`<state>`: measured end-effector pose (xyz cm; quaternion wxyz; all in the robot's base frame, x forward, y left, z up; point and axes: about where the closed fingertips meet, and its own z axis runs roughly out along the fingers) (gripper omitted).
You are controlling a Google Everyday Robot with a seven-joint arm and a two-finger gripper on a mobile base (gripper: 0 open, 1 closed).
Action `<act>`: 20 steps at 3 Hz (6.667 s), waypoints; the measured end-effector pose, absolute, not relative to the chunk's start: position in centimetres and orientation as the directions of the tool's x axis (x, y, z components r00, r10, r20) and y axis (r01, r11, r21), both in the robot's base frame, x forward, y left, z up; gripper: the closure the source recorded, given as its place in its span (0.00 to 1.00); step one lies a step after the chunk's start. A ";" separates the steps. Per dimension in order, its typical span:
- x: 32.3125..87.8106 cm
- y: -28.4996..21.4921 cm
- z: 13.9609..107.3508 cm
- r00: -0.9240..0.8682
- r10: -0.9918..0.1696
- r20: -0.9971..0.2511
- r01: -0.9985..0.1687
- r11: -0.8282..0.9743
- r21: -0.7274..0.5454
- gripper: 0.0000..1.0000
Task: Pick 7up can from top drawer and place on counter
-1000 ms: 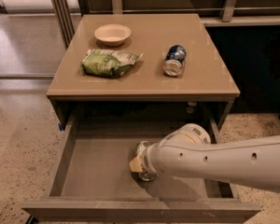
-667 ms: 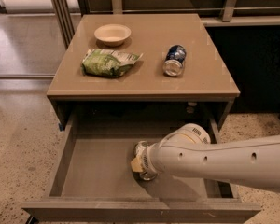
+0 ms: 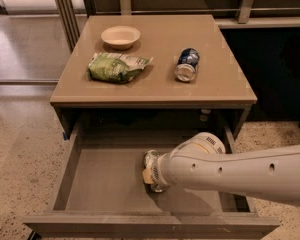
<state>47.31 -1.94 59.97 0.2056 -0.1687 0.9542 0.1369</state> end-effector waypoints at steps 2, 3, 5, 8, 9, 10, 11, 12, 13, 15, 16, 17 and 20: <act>47.1 0.4 61.7 -0.870 -0.270 -0.412 -0.408 0.863 0.298 1.00; 47.9 -0.7 66.6 -0.896 -0.207 -0.394 -0.374 0.829 0.416 1.00; 51.3 -10.6 78.1 -0.798 -0.294 -0.527 -0.524 0.770 0.364 1.00; 53.1 -11.5 84.6 -0.691 -0.350 -0.632 -0.609 0.753 0.249 1.00; 54.5 -12.7 90.2 -0.633 -0.371 -0.680 -0.613 0.776 0.147 1.00; 57.2 -13.7 95.1 -0.592 -0.384 -0.709 -0.593 0.803 0.059 1.00; 60.2 -14.9 97.8 -0.575 -0.342 -0.743 -0.534 0.845 0.024 1.00; 63.0 -15.8 98.7 -0.574 -0.295 -0.764 -0.481 0.876 0.023 1.00; 64.8 -17.0 97.6 -0.593 -0.249 -0.766 -0.432 0.901 0.041 1.00; 65.9 -19.2 94.3 -0.620 -0.181 -0.764 -0.353 0.933 0.066 1.00; 66.4 -19.0 92.9 -0.620 -0.176 -0.765 -0.352 0.934 0.070 1.00; 66.8 -18.4 91.5 -0.626 -0.176 -0.760 -0.355 0.932 0.076 1.00; 67.1 -17.9 88.4 -0.653 -0.163 -0.740 -0.352 0.930 0.105 1.00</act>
Offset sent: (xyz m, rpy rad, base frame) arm 0.0412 -0.0628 0.1380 0.1996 -0.0486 0.3557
